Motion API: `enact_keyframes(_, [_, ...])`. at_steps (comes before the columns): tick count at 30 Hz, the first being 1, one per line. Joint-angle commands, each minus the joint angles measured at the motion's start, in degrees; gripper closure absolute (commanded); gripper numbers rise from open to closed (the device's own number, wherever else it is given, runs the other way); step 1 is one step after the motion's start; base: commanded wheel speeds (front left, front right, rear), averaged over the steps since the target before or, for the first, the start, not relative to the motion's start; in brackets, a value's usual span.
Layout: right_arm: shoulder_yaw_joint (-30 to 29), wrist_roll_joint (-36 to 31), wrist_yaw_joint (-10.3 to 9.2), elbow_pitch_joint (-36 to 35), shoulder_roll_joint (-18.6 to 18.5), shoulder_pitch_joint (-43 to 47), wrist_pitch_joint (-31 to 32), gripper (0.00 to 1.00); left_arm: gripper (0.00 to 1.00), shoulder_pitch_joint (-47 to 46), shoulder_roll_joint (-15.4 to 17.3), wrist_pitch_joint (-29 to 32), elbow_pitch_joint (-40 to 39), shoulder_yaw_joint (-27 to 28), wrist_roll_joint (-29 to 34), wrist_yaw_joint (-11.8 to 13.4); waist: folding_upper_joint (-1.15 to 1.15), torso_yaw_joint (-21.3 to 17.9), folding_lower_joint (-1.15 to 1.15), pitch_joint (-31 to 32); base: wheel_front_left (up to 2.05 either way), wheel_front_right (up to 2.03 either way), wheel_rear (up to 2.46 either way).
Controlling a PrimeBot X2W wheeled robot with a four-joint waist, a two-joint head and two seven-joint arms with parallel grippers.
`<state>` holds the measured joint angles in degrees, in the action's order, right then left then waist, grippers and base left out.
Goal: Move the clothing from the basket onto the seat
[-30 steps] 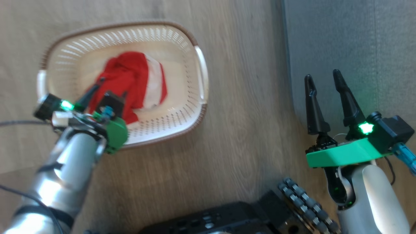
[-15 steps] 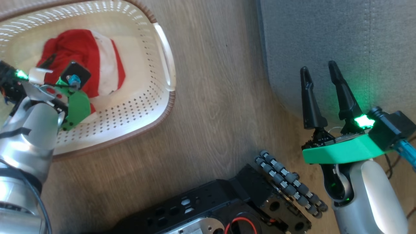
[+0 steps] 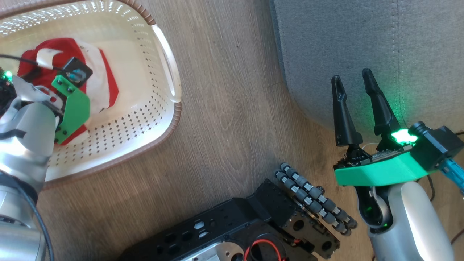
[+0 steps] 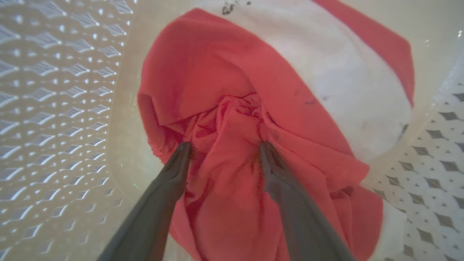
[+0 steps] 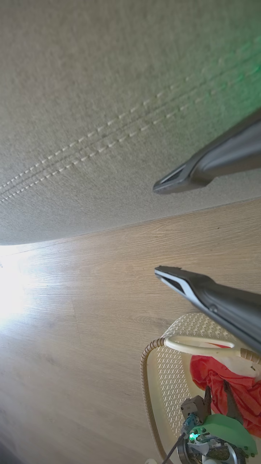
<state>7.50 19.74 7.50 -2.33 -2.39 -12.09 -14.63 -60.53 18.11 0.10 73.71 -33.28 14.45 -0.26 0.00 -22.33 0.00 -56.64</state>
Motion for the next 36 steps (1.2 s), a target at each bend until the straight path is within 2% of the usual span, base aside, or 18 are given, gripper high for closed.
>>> enact_keyframes(1, [0.9,0.3,-0.01,-1.6,-0.5,3.6,-0.4,0.00,0.00,0.0,1.7,2.3,0.1,0.6,0.1,-0.9,0.00,-0.1,0.00,-0.1,0.00,0.00,0.00])
enact_keyframes(5, [1.0,0.3,-0.01,-1.8,-0.5,4.1,-0.4,0.00,0.00,-0.2,1.3,7.6,0.2,1.4,-2.0,-4.1,0.00,-0.2,0.00,-0.4,0.00,0.00,0.00])
enact_keyframes(8, [1.2,0.2,-0.01,-1.8,-0.5,4.3,-0.4,0.00,0.00,-0.1,1.4,10.8,0.2,0.8,-2.3,-5.6,0.00,-0.2,0.00,-0.4,0.00,0.00,0.00])
enact_keyframes(9, [1.2,0.2,-0.01,-1.8,-0.5,4.3,-0.4,0.00,0.04,0.0,1.4,11.8,0.2,0.7,-2.6,-5.9,0.00,-0.2,0.00,-0.4,0.00,0.00,0.00])
enact_keyframes(11, [1.3,0.2,-0.01,-1.8,-0.5,4.2,-0.4,0.00,0.58,0.0,1.5,13.0,0.2,0.6,-3.2,-6.4,0.00,-0.2,0.00,-0.4,0.00,0.00,0.00])
enact_keyframes(12, [1.4,0.2,-0.01,-1.8,-0.5,4.2,-0.4,0.00,1.00,0.0,1.5,13.4,0.2,0.5,-3.5,-6.6,0.00,-0.2,0.00,-0.4,0.00,0.00,0.00])
enact_keyframes(16, [1.6,0.3,-0.01,-1.7,-0.5,3.7,-0.4,0.00,1.00,0.0,1.5,14.4,0.2,0.0,-4.4,-7.0,0.00,-0.1,0.00,-0.4,0.00,0.00,0.00])
enact_keyframes(27, [2.8,1.9,-0.01,-0.5,-0.5,-0.2,-0.4,0.00,1.00,-0.2,2.1,10.4,0.2,0.2,-6.7,-6.5,0.00,-0.6,0.00,1.5,0.00,0.00,0.00])
enact_keyframes(33, [3.8,2.8,-0.01,1.0,-0.5,-2.8,-0.4,0.00,1.00,2.3,3.0,7.0,0.2,1.3,-8.8,-4.8,0.00,-2.3,0.00,6.2,0.00,0.00,0.00])
enact_keyframes(36, [3.5,2.0,-0.01,2.1,-0.5,-2.9,-0.4,0.00,1.00,4.4,1.0,4.2,0.2,1.8,-10.1,-3.9,0.00,-1.0,0.00,10.4,0.00,0.00,0.00])
